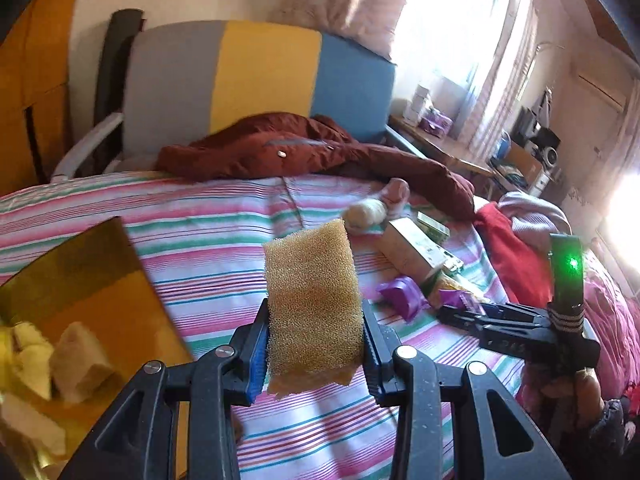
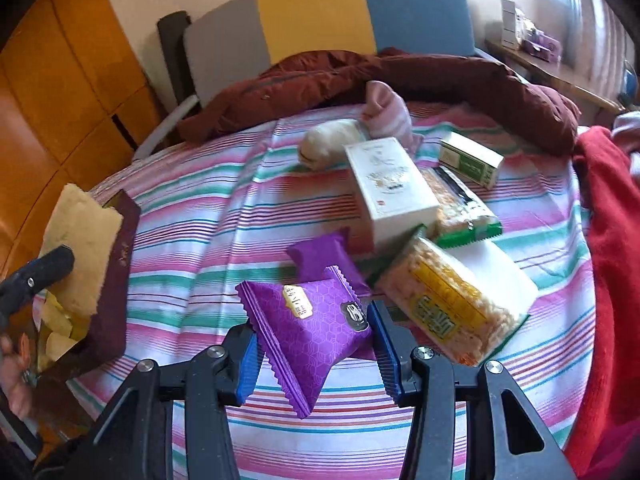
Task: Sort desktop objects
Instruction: 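Carry packet and sponge over the gold tray and open both tools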
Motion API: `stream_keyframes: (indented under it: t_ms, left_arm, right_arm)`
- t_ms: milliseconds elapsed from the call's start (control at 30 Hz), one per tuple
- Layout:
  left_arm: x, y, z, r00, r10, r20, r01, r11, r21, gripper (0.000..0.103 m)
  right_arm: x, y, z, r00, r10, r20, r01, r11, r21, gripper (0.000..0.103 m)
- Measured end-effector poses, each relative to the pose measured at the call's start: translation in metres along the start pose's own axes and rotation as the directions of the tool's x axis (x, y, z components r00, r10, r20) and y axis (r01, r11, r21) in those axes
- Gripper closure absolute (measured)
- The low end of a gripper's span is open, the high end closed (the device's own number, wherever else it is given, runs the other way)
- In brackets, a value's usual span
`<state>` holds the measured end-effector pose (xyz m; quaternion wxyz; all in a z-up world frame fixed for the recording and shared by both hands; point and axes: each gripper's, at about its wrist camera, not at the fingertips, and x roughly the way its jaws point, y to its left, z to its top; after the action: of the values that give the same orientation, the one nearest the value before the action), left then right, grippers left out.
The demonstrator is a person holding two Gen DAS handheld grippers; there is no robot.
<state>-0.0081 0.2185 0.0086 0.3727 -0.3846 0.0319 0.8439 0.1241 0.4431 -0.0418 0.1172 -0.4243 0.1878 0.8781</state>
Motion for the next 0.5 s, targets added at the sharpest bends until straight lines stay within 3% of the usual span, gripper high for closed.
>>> stream_keyframes:
  t_ms: [233, 367, 500]
  left_arm:
    - [-0.030, 0.042, -0.010, 0.997, 0.068, 0.039, -0.065, 0.995, -0.070, 0.064]
    - [-0.046, 0.071, -0.018, 0.993, 0.107, 0.057, -0.099, 0.987, -0.128, 0.064]
    - [-0.065, 0.103, -0.028, 0.985, 0.160, 0.070, -0.144, 0.971, -0.190, 0.064]
  right_arm:
    - [-0.004, 0.018, 0.001, 0.998, 0.058, -0.003, -0.058, 0.998, 0.011, 0.054]
    - [-0.008, 0.057, 0.009, 0.996, 0.092, 0.012, -0.091, 0.994, -0.062, 0.054]
    - [-0.008, 0.107, 0.020, 0.984, 0.178, 0.014, -0.176, 0.977, -0.119, 0.054]
